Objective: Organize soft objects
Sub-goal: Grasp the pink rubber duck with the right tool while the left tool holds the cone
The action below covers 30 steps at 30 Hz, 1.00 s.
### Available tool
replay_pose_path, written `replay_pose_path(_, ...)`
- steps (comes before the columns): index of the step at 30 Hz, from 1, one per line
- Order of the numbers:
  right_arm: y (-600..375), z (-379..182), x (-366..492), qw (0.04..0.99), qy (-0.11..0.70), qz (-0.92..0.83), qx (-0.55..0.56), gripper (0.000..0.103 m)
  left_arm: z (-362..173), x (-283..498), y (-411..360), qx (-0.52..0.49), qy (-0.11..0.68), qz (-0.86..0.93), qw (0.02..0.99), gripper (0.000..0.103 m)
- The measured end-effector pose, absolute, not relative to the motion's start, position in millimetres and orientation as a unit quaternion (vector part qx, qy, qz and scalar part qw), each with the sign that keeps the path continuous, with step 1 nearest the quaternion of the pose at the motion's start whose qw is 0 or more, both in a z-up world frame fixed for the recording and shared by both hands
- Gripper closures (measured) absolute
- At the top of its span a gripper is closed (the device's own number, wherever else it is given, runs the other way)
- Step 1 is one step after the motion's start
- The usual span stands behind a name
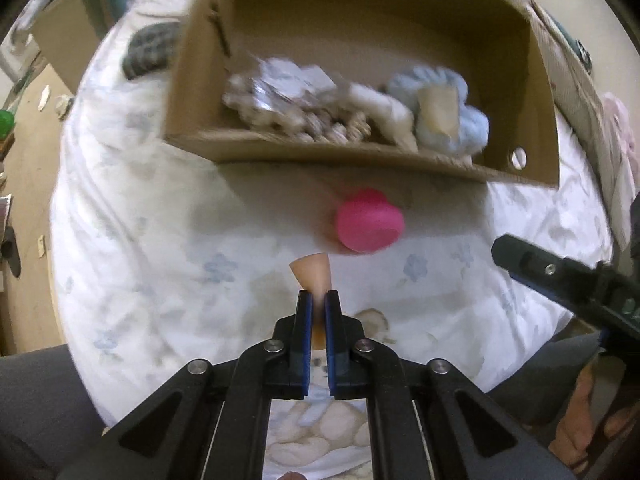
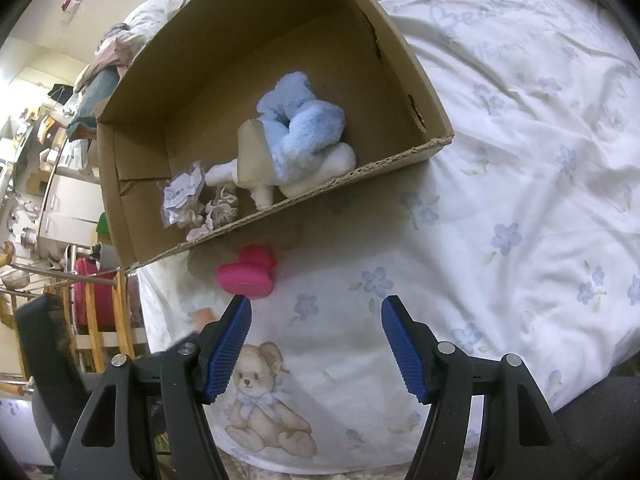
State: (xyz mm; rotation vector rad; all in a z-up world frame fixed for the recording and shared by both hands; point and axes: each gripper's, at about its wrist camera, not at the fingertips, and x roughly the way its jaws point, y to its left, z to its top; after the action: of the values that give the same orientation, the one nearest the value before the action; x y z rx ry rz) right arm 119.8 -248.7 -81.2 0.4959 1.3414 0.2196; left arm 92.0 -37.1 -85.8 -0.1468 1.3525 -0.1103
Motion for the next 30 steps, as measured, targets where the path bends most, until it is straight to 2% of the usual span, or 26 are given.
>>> replay_pose_path(12, -199, -89, 136, 0.744, 0.624, 0.152, 0.187, 0.032, -57, 82, 31, -0.104, 0.594, -0.004, 0.798, 0.097)
replay_pose_path(30, -140, -125, 158, 0.751, 0.64, 0.141, 0.087, 0.032, -73, 87, 30, -0.109, 0.605, 0.006, 0.789, 0.097)
